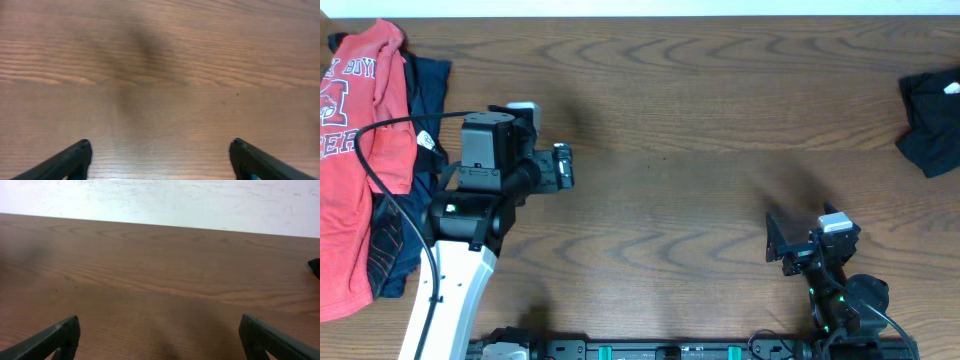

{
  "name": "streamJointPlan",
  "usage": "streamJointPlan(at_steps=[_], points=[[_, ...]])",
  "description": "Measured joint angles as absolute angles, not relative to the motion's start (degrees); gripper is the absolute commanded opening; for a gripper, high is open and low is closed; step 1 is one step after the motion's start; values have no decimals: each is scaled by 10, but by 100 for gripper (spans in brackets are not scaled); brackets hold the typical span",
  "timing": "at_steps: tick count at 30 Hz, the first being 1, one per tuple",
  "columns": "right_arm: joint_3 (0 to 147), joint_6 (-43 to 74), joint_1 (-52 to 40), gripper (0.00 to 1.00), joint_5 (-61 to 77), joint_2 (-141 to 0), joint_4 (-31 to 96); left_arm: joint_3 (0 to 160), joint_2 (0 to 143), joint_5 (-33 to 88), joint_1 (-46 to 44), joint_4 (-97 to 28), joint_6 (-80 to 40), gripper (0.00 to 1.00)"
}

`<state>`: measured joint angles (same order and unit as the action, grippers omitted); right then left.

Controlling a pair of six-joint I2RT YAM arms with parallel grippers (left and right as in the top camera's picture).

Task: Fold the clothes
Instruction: 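Reach the left gripper to the red t-shirt on the left pile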

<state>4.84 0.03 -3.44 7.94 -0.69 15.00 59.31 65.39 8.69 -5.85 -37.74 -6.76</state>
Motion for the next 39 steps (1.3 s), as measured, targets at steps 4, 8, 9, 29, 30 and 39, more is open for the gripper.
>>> streamJointPlan(at_steps=[4, 8, 9, 29, 30, 39], points=[[48, 0, -34, 99, 79, -7, 150, 614, 689, 80, -13, -388, -81, 92], [48, 0, -34, 99, 79, -7, 150, 668, 746, 73, 43, -421, -88, 91], [48, 0, -34, 99, 79, -7, 150, 687, 761, 73, 60, -428, -90, 91], [48, 0, -34, 99, 79, -7, 150, 857, 985, 83, 379, -516, -97, 84], [48, 0, -34, 99, 79, -7, 150, 863, 997, 86, 387, -518, -97, 84], [48, 0, -34, 99, 79, -7, 150, 977, 1114, 97, 400, -561, -96, 81]])
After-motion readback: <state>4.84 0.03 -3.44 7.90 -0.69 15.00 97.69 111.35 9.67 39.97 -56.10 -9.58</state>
